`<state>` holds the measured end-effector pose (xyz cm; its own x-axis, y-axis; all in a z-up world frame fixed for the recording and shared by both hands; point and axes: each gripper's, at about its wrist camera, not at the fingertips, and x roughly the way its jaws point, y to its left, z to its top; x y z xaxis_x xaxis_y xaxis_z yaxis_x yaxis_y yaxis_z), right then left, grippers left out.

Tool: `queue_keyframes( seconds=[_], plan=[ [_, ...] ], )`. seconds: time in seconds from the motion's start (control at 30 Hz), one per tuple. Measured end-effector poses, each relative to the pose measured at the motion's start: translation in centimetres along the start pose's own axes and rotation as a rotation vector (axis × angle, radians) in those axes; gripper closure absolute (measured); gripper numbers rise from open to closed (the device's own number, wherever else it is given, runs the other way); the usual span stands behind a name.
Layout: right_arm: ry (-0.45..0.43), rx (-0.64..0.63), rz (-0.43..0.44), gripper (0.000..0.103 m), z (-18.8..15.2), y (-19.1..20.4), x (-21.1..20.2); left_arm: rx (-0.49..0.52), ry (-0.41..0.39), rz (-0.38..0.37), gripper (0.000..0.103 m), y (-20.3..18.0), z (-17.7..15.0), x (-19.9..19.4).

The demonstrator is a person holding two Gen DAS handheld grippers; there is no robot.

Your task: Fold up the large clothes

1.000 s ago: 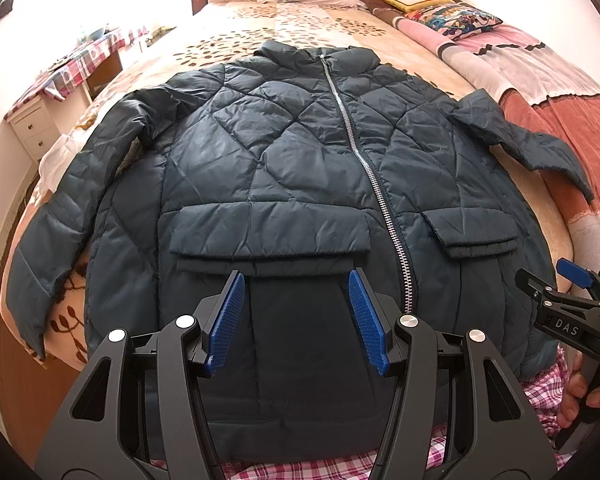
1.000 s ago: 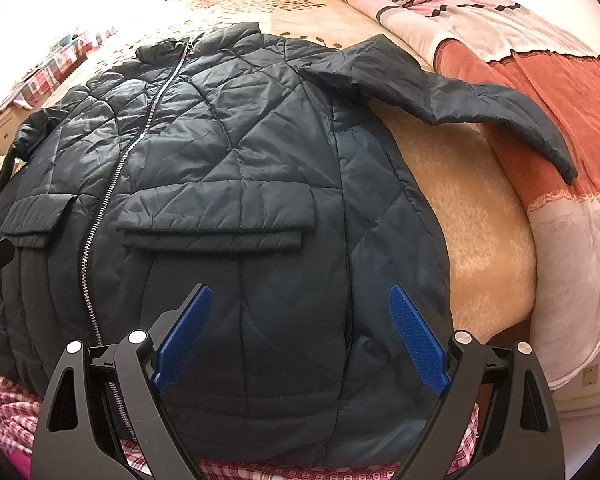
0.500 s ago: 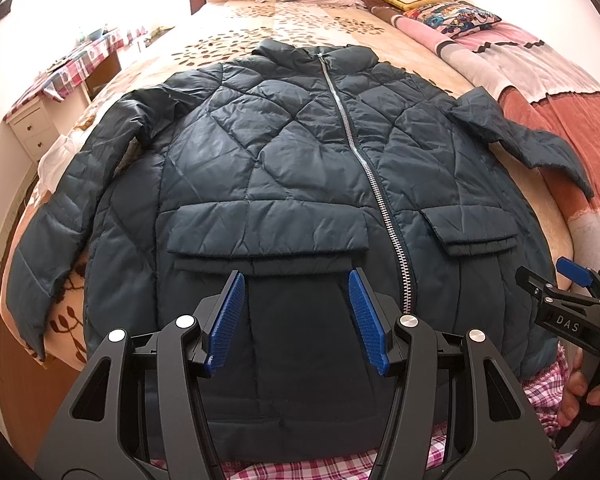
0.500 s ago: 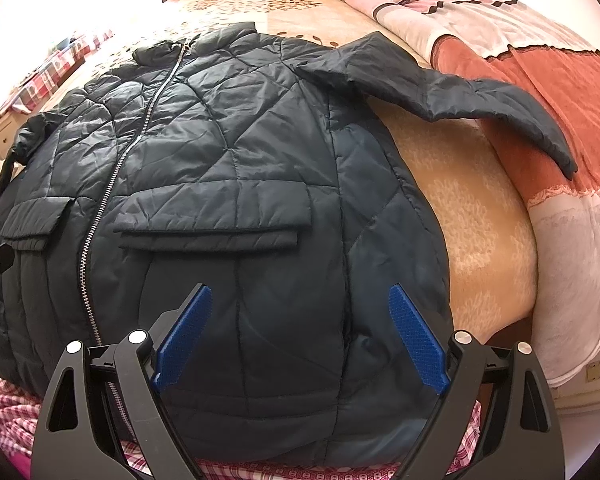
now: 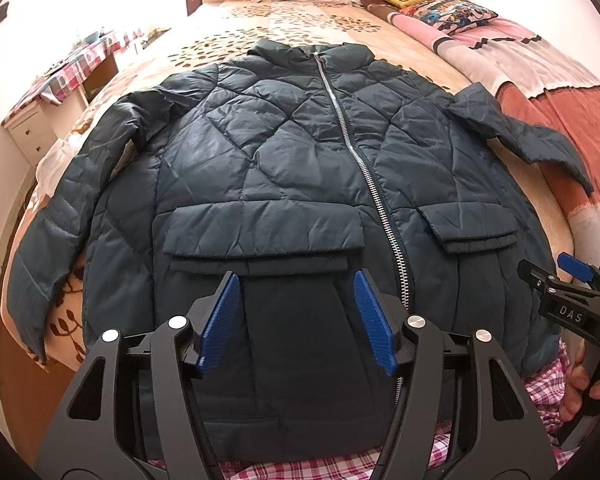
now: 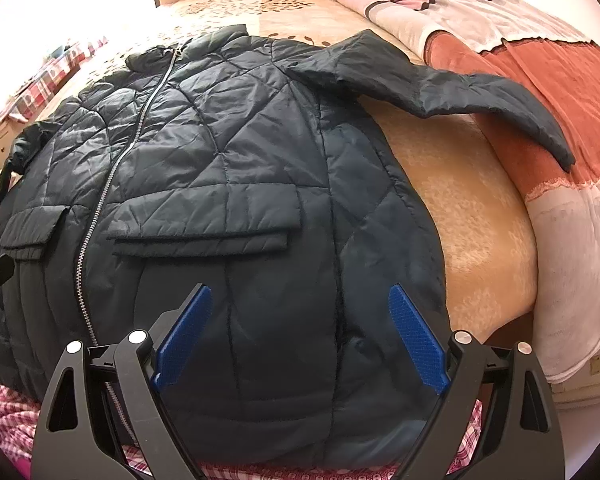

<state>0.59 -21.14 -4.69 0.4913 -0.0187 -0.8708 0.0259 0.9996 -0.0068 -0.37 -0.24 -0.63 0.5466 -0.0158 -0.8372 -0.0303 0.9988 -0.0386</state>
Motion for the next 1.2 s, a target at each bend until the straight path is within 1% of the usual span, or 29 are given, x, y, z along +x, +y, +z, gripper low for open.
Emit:
queue_keyframes(
  seconds=[0.3,0.53,1.0,1.2],
  plan=[
    [-0.013,0.044,-0.002,0.015,0.5,-1.2,0.0,0.029,0.006,0.002,0.038,-0.4,0.7,0.1],
    [-0.028,0.096,-0.008,0.015,1.4,-3.2,0.1,0.047,0.010,-0.008,0.036,-1.0,1.6,0.3],
    [-0.068,0.307,-0.027,0.015,5.4,-11.1,0.8,0.083,0.017,-0.024,0.034,-2.5,4.0,1.1],
    [-0.104,0.419,-0.005,0.014,8.8,-15.8,2.2,0.097,0.030,-0.022,0.034,-3.1,4.5,1.7]
  ],
)
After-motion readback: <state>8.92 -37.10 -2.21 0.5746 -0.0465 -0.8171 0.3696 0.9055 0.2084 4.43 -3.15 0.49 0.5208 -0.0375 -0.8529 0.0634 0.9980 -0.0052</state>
